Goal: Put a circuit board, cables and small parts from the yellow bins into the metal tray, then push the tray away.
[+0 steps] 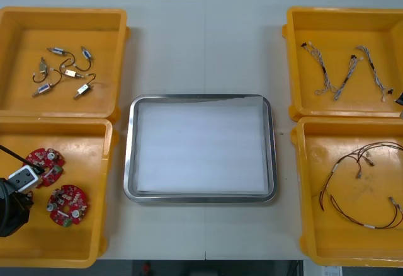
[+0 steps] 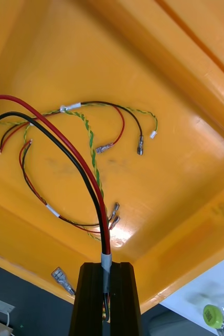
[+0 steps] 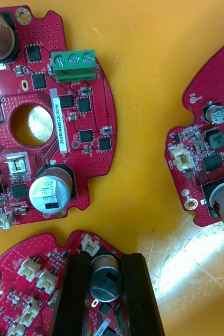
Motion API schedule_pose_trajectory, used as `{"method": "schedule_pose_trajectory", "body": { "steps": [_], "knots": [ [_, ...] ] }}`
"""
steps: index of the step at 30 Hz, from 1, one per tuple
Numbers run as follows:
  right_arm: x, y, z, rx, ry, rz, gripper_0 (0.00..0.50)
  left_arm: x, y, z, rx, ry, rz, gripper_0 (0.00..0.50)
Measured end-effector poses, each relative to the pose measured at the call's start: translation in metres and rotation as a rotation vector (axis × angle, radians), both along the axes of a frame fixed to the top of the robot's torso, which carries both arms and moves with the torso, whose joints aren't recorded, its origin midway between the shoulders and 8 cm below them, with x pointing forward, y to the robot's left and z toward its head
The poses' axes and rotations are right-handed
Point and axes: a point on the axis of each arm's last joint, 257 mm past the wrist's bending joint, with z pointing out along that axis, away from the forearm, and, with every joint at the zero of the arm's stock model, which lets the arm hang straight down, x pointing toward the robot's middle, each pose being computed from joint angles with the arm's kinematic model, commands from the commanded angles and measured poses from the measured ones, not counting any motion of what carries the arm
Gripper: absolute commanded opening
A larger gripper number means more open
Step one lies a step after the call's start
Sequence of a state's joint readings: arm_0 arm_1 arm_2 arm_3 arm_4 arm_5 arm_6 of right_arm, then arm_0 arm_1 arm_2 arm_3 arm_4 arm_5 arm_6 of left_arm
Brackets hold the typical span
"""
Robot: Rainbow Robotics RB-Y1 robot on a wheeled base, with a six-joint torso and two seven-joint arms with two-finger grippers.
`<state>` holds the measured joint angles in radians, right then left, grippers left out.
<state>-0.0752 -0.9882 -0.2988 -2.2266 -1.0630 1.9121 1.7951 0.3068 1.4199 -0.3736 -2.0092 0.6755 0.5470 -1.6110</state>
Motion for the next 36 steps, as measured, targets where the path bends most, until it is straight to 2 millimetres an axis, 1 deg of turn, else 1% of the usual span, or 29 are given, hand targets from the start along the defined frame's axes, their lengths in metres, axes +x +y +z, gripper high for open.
{"method": "schedule_pose_trajectory", "body": {
  "steps": [2, 8, 12, 24, 27, 32, 34, 36],
  "knots": [
    [0.002, 0.002, 0.003, 0.006, -0.009, -0.004, 0.0, 0.0, 0.0, 0.0, 0.0, 0.0, 0.0, 0.0],
    [0.013, 0.012, 0.013, 0.006, -0.036, 0.026, 0.0, 0.001, -0.001, 0.001, -0.003, -0.005, -0.003, 0.0],
    [0.019, 0.021, 0.017, 0.005, -0.047, 0.051, 0.0, 0.004, 0.0, 0.006, -0.002, -0.017, -0.015, 0.0],
    [0.033, 0.048, 0.023, 0.066, -0.081, 0.054, 0.0, -0.003, 0.005, 0.022, -0.009, 0.035, -0.006, 0.0],
    [0.035, 0.053, 0.023, 0.07, -0.083, 0.056, 0.0, -0.004, -0.005, 0.028, -0.054, 0.049, 0.01, 0.0],
    [0.039, 0.059, 0.022, 0.063, -0.082, 0.05, 0.0, -0.004, -0.028, 0.046, -0.106, 0.092, 0.039, 0.0],
    [0.04, 0.062, 0.022, 0.06, -0.08, 0.058, 0.0, -0.006, -0.037, 0.058, -0.126, 0.131, 0.062, 0.0],
    [0.04, 0.063, 0.022, 0.059, -0.079, 0.061, 0.0, -0.003, -0.044, 0.074, -0.135, 0.144, 0.074, 0.0]
  ]
}}
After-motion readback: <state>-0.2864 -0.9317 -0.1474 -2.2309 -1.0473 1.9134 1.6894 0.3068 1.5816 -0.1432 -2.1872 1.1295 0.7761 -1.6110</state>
